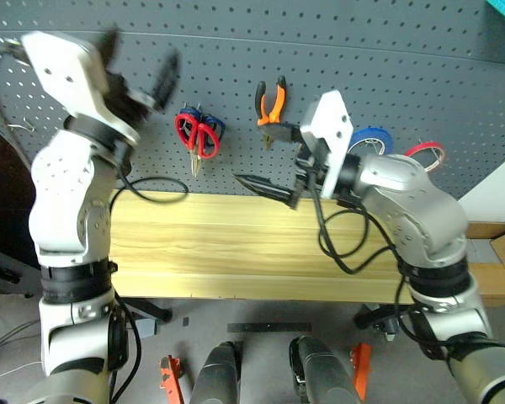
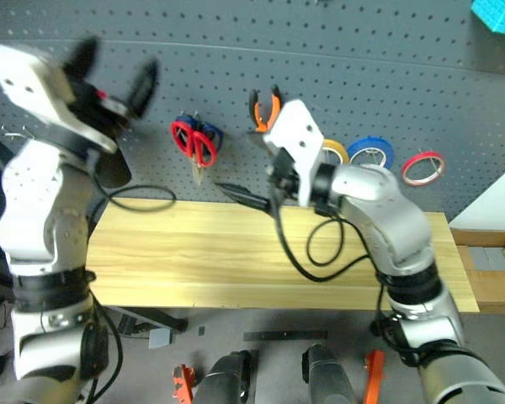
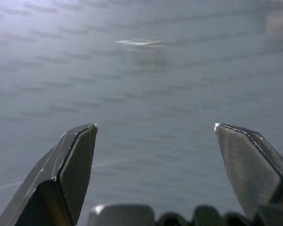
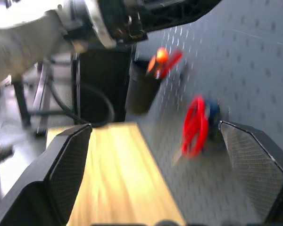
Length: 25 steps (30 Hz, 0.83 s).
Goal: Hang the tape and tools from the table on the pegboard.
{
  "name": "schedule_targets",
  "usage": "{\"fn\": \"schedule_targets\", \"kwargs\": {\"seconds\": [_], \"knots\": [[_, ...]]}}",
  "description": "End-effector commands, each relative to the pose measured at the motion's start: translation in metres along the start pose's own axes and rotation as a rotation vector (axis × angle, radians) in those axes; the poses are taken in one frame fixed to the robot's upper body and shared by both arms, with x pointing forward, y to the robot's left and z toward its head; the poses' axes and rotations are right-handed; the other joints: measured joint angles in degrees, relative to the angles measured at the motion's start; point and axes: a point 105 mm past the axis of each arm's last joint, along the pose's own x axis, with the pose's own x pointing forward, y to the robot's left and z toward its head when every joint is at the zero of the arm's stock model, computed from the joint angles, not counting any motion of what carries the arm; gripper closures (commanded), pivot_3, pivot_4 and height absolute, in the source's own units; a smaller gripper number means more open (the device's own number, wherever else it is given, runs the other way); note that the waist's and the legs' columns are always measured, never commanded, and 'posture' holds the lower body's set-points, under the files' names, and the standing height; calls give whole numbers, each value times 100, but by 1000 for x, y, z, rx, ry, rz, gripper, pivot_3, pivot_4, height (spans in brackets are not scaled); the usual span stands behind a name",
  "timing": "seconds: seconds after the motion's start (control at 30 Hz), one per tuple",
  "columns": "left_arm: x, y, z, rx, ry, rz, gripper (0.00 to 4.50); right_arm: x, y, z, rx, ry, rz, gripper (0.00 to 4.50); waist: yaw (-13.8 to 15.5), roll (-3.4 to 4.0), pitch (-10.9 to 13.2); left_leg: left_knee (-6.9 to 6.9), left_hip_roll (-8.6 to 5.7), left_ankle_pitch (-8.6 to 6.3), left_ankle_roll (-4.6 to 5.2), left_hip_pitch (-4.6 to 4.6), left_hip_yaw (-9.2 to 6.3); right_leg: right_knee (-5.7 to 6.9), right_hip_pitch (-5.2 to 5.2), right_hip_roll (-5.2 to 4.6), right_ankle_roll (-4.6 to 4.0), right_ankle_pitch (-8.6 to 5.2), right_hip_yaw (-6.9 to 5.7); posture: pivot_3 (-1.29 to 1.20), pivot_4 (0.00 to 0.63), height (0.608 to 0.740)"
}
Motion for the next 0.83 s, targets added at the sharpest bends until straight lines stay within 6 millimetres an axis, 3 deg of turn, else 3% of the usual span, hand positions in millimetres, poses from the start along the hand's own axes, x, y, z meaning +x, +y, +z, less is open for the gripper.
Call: {"fn": "schedule_targets", "kwargs": {"seconds": [0.03, 0.2, 0.33, 0.47, 0.6, 0.67, 0.83], "knots": [[-16, -45, -17, -132, 112, -168, 224, -18, 8, 0, 31, 8, 21, 0, -35, 16, -18, 1, 1, 0, 0, 11, 5, 7, 6, 2, 0, 0, 7, -46, 127, 740], [-39, -60, -64, -103, 353, -84, 224, -39, 13, -43, 108, 135, -34, 0, -52, 49, -92, -3, -12, 0, 1, 86, 13, 8, 79, 25, -1, -3, 15, -42, 97, 740], [-60, -57, -98, -147, 441, 25, 224, -49, 16, -88, 175, 227, -135, 0, -45, 58, -229, -2, -10, 1, 1, 127, 21, -7, 120, 38, 17, -17, 26, -42, 74, 740], [-100, -44, -153, -186, 599, 202, 224, -61, 24, -142, 172, 338, -241, 0, -33, 85, -461, -30, -7, -2, 3, 200, 22, -64, 209, 43, 24, -25, 23, -47, 44, 740], [-154, -23, -204, -153, 721, 389, 224, -83, 6, -190, 159, 357, -552, 0, -46, 92, -655, -31, 6, -2, 3, 206, 37, -86, 216, 56, 15, -17, 35, -39, 15, 740], [-167, -19, -215, -128, 742, 445, 224, -92, 2, -200, 119, 352, -622, 0, -22, 94, -718, -31, 10, -1, 3, 208, 40, -90, 217, 62, 11, -15, 38, -40, 10, 740], [-194, -2, -230, -45, 772, 562, 224, -128, -17, -229, 202, 352, -861, 0, 23, 92, -814, -23, 13, -1, 3, 213, 40, -92, 231, 66, 6, -9, 38, -35, 0, 740]]}}
